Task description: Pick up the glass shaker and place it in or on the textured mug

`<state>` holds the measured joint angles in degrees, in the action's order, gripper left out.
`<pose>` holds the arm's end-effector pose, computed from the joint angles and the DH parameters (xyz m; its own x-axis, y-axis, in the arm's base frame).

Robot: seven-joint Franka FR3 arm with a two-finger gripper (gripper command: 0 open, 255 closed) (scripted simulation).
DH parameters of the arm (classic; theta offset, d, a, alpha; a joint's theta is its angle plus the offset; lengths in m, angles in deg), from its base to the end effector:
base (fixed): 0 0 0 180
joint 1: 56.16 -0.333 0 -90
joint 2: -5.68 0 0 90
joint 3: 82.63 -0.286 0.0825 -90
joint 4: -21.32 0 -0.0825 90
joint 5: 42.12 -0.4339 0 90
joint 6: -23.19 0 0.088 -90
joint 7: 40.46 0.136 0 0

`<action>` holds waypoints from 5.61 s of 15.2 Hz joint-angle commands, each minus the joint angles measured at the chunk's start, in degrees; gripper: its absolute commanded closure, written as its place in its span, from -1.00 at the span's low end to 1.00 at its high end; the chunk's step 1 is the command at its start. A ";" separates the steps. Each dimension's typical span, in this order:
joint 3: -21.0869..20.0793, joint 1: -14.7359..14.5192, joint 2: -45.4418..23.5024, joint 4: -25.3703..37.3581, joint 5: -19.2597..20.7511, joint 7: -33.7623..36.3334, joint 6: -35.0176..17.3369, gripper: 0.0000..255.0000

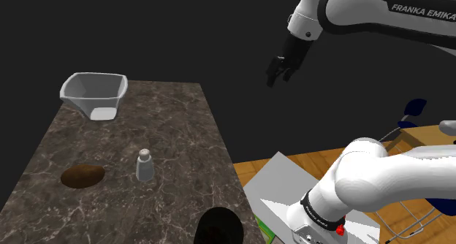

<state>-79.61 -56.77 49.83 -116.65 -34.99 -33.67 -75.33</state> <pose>0.3967 -0.0328 0.5207 0.9875 -0.1293 0.0905 -0.1364 -0.9876 0.0772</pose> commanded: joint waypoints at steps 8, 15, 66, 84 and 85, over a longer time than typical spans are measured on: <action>-7.12 -3.30 -7.73 0.89 -4.51 8.30 -4.14 -1.00; -13.76 -5.99 -18.07 4.92 -7.52 16.27 -8.16 -1.00; -26.62 -15.47 -60.50 34.04 -1.15 40.83 -13.91 1.00; -27.18 -15.30 -57.07 43.66 -2.84 39.83 -1.17 1.00; -27.20 -15.31 -57.00 44.34 -2.87 39.81 -0.43 1.00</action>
<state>-106.80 -72.14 -7.50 -72.79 -37.73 6.25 -76.57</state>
